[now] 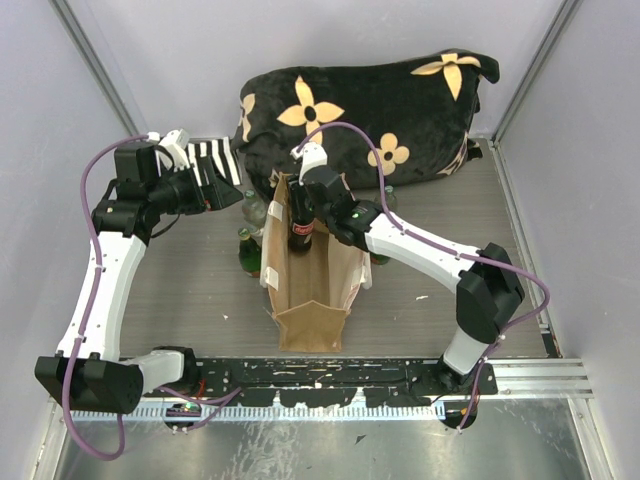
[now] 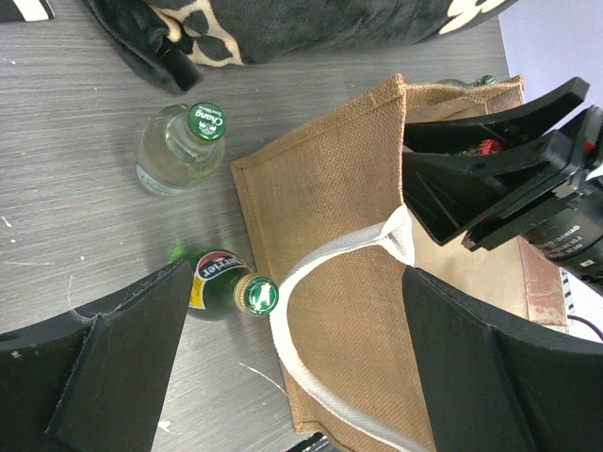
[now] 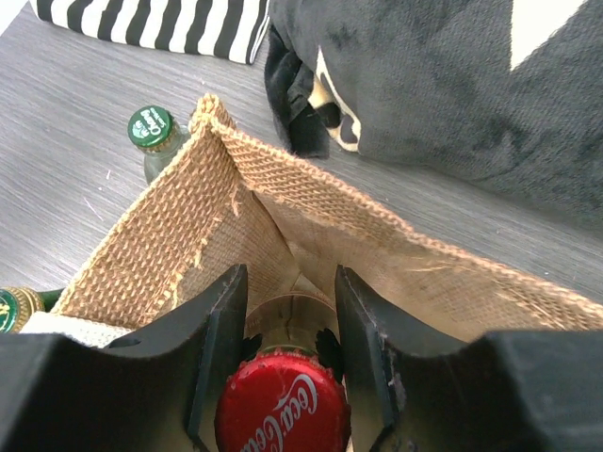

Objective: Place the beverage into the canvas bag

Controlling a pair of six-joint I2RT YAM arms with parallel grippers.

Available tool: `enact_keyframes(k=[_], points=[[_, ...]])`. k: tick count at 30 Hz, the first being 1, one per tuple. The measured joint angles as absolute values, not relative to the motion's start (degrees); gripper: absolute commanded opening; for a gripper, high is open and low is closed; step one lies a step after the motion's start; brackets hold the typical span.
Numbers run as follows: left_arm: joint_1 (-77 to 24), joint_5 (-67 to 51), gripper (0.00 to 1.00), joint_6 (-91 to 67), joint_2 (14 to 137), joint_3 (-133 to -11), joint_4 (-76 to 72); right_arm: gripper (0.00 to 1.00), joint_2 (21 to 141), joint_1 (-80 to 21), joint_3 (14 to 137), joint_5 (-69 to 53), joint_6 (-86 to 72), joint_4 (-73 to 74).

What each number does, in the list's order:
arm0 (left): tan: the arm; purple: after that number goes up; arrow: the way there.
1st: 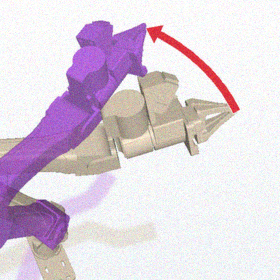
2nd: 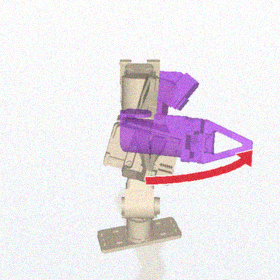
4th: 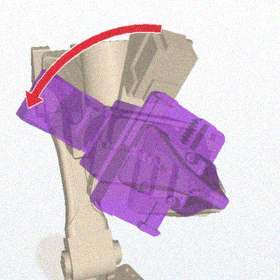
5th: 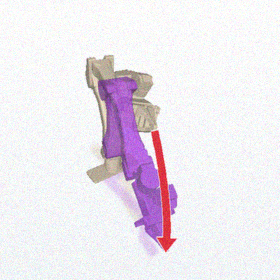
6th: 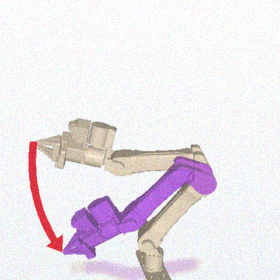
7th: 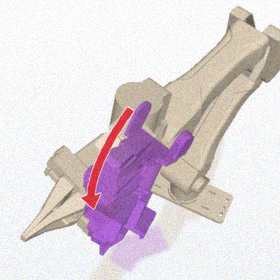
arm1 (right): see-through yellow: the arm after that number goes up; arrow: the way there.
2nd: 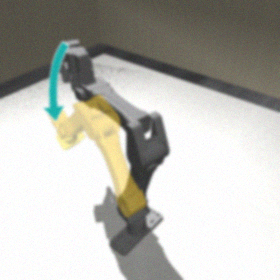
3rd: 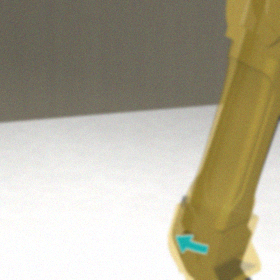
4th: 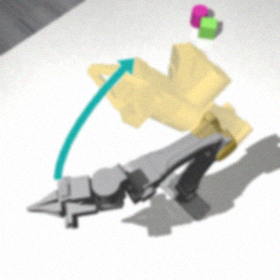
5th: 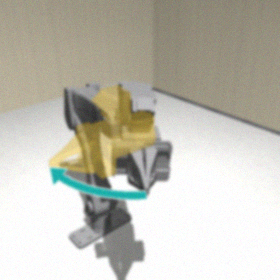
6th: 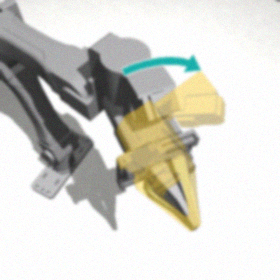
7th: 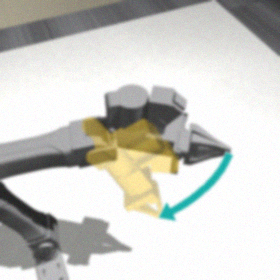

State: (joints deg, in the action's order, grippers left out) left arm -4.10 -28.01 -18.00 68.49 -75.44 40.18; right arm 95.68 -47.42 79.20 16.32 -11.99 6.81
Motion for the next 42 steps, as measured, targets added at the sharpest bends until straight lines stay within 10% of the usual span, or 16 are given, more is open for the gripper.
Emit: enact_keyframes(k=[14, 25, 42], points=[[-4.05, -28.47, 1.00, -18.26, 68.36, -74.56, 40.14, 0.01, 98.74, -47.77, 77.89, 14.61, -11.97, 5.21], [-4.05, -28.71, 1.00, -18.72, 68.29, -74.30, 39.62, 0.63, 98.87, -47.92, 77.89, 14.52, -11.86, 4.14], [-4.01, -29.80, 0.99, -20.01, 68.18, -73.28, 38.39, 0.74, 93.36, -49.01, 78.24, 19.97, -10.70, 1.67]])
